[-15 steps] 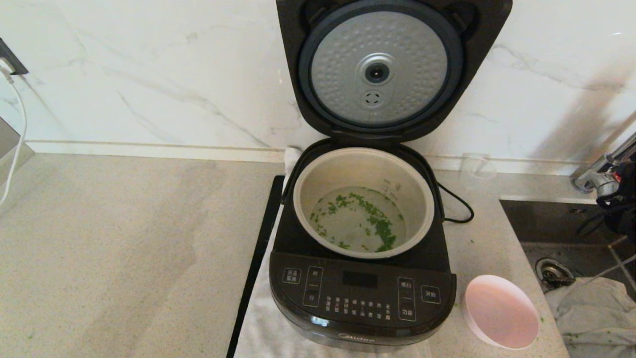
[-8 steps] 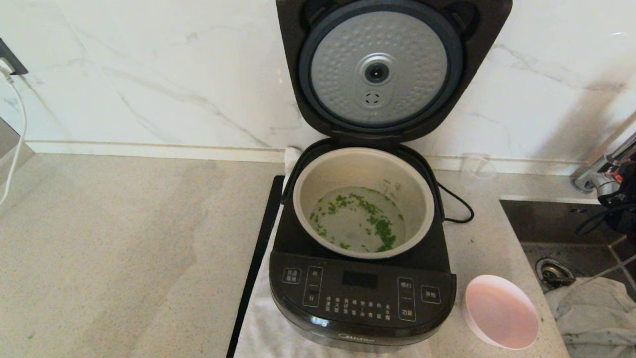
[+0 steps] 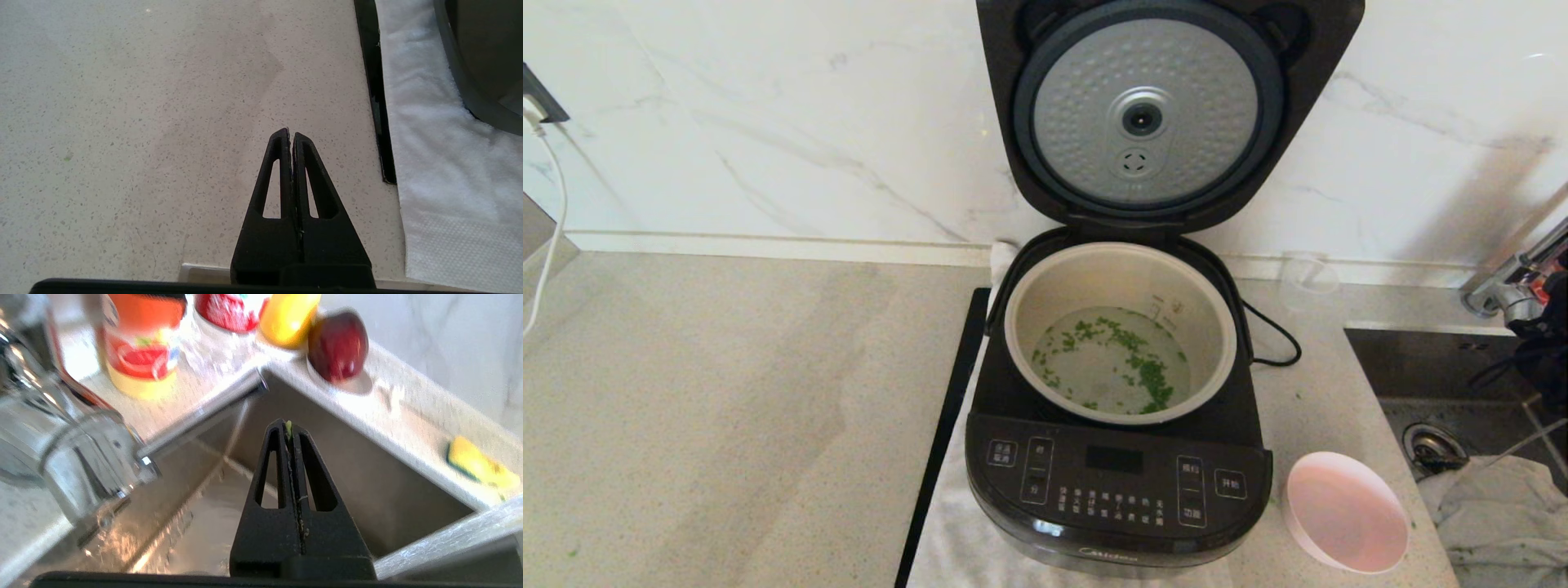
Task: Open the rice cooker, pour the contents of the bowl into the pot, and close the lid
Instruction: Turn off the tap
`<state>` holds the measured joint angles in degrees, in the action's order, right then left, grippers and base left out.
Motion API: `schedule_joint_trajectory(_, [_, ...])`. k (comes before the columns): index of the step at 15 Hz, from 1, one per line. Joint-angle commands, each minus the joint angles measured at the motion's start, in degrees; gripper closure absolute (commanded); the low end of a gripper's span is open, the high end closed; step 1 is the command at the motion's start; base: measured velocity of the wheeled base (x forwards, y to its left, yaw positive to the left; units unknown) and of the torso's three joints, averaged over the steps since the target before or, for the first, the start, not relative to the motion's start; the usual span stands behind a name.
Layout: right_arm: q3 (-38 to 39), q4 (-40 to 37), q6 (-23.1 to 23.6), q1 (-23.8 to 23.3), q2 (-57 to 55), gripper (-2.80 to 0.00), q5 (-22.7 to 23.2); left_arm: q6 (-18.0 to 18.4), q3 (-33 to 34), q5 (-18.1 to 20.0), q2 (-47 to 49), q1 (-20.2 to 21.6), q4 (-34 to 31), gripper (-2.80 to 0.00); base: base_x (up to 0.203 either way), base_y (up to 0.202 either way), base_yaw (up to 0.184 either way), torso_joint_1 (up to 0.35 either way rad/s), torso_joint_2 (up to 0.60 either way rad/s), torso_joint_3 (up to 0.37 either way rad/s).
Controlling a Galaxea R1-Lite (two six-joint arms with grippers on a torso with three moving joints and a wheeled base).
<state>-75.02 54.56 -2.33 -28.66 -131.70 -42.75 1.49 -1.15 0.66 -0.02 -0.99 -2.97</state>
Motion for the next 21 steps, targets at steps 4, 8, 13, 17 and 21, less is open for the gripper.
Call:
schedule_joint_trajectory(4, [0.05, 2.92, 1.27, 0.18, -0.93, 0.00, 0.13, 0.01, 0.00, -0.04, 0.01, 0.02, -0.02, 0.00, 0.000, 0.000, 0.000, 0.000, 0.00, 0.000])
schedule_joint_trajectory(8, [-0.48, 3.01, 1.29, 0.35, -1.81, 0.00, 0.28, 0.01, 0.00, -0.04, -0.06, 0.02, -0.02, 0.00, 0.000, 0.000, 0.000, 0.000, 0.00, 0.000])
schedule_joint_trajectory(13, [-2.82, 3.01, 1.36, 0.36, -3.01, 0.00, 0.30, 0.01, 0.00, -0.04, -0.06, 0.02, -0.02, 0.00, 0.000, 0.000, 0.000, 0.000, 0.00, 0.000])
schedule_joint_trajectory(17, [-3.12, 3.10, 1.27, 0.71, -3.21, 0.00, 0.97, 0.01, 0.00, -0.01, -0.06, 0.02, -0.02, 0.00, 0.000, 0.000, 0.000, 0.000, 0.00, 0.000])
schedule_joint_trajectory(21, [-4.41, 3.10, 1.27, 1.32, -3.37, 0.00, 1.35, 0.01, 0.00, -0.04, 0.02, 0.02, -0.02, 0.00, 0.000, 0.000, 0.000, 0.000, 0.00, 0.000])
